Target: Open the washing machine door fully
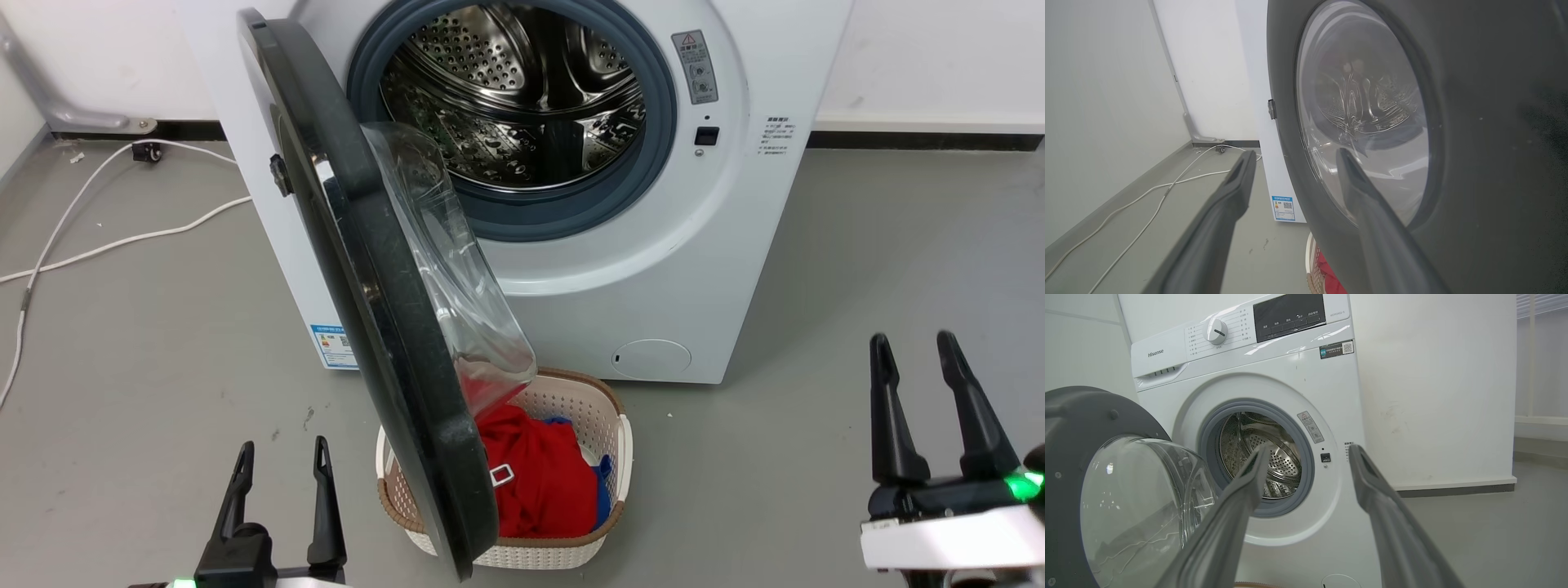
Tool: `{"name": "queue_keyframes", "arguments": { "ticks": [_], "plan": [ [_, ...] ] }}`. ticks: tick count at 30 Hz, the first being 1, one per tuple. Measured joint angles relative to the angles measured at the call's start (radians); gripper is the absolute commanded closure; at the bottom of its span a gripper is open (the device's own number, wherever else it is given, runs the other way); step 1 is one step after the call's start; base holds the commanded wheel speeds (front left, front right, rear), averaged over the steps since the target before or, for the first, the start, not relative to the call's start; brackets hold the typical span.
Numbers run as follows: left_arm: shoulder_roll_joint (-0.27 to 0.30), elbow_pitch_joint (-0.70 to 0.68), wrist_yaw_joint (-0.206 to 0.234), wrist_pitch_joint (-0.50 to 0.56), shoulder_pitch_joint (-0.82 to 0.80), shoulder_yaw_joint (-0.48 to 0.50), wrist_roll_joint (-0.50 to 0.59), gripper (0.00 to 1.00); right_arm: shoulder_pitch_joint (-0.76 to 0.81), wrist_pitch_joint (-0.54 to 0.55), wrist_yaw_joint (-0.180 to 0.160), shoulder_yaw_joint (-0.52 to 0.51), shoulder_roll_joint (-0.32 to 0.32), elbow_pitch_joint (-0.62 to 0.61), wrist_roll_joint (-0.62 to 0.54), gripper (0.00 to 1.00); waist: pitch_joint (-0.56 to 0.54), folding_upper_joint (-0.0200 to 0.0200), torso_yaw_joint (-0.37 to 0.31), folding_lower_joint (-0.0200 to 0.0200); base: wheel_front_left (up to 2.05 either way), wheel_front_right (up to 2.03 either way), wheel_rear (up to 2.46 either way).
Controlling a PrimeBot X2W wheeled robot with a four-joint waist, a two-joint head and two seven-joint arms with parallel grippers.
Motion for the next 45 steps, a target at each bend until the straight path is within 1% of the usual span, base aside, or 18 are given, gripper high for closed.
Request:
{"name": "queue_keyframes", "arguments": {
  "ticks": [5,9,22,32,33,34,35,36,40,45],
  "plan": [
    [0.0,0.0,-0.001,0.0,0.0,0.001,0.004,0.0,0.064,0.0,0.0,-0.043,0.039,-0.008,-0.1,0.0,0.0,0.0,-0.001,-0.0001,0.0,0.0,0.0],
    [0.0,0.004,-0.002,0.0,0.0,0.0,0.006,0.0,0.11,0.0,0.0,-0.068,0.059,-0.007,-0.138,0.0,0.001,0.0,0.0,0.0,0.0,0.0,0.0],
    [0.0,0.011,-0.005,0.0,0.002,-0.004,0.007,0.0,0.179,0.0,0.0,-0.095,0.068,0.014,-0.118,0.0,0.009,0.0001,0.003,0.0001,0.0,0.0,0.0],
    [-0.001,0.026,0.003,0.0,0.003,-0.002,-0.002,0.0,0.189,0.0,0.001,-0.08,0.069,0.032,-0.137,0.0,0.01,0.0,0.0,0.0002,0.0,0.0,0.0],
    [-0.001,0.03,0.005,0.0,0.003,-0.001,-0.002,0.09,0.189,0.0,0.001,-0.079,0.069,0.033,-0.139,0.0,0.009,0.0,0.001,0.0001,0.0,0.0,0.0],
    [-0.001,0.028,0.01,0.0,0.003,0.0,-0.001,0.52,0.189,0.0,0.001,-0.079,0.069,0.035,-0.139,0.0,0.009,0.0,0.001,0.0001,0.0,0.0,0.0],
    [-0.001,0.026,0.012,0.0,0.003,0.001,-0.001,0.97,0.189,0.0,0.001,-0.078,0.069,0.036,-0.139,0.0,0.008,0.0,0.001,0.0001,0.0,0.0,0.0],
    [-0.001,0.027,0.013,0.0,0.003,0.0,-0.001,1.0,0.189,0.0,0.001,-0.077,0.069,0.037,-0.139,0.0,0.007,0.0,0.002,0.0002,0.0,0.0,0.0],
    [0.0,0.024,0.023,0.0,0.002,0.021,-0.002,1.0,0.189,0.0,0.001,-0.071,0.069,0.036,-0.154,0.0,0.002,0.0,0.004,0.0001,0.0,0.0,0.0],
    [0.02,-0.053,0.04,0.0,-0.019,0.041,0.017,1.0,0.189,0.0,0.001,-0.072,0.069,0.037,-0.153,0.0,-0.004,0.0,0.013,0.0001,0.0,0.0,0.0]
  ]
}}
